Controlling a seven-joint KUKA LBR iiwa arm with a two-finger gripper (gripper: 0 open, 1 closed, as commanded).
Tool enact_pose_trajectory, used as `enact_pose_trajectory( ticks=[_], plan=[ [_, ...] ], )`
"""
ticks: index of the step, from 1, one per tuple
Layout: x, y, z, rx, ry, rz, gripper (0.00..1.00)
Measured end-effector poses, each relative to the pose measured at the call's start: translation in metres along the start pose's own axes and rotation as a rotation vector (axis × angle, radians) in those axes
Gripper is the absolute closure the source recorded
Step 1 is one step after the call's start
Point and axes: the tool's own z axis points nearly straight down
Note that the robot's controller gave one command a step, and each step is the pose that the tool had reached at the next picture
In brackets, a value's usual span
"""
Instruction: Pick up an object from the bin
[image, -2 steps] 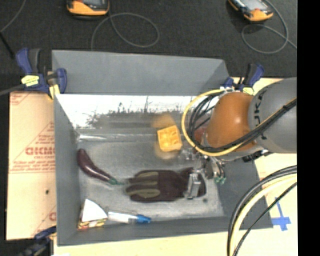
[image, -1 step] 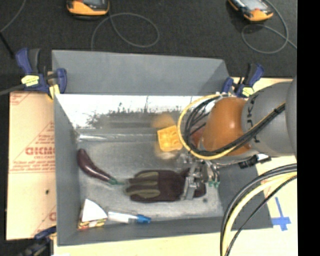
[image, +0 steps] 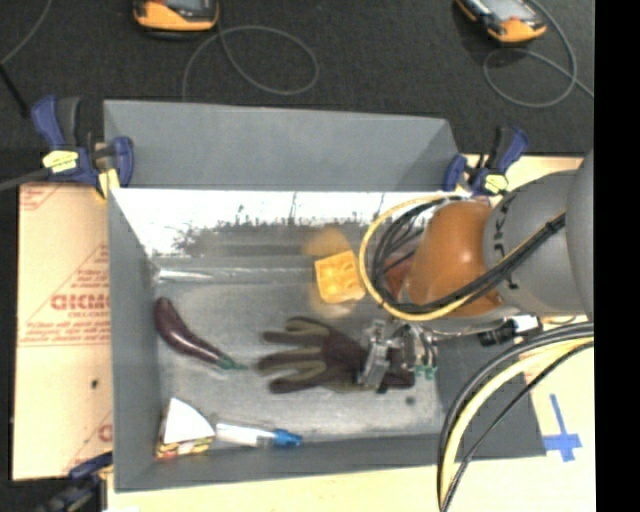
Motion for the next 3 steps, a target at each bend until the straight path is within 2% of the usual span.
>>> enact_pose_trajectory(
  ticks=[3],
  plan=[
    [0.0, 0.0, -0.015, 0.0, -0.003, -0.002, 1.0]
  ],
)
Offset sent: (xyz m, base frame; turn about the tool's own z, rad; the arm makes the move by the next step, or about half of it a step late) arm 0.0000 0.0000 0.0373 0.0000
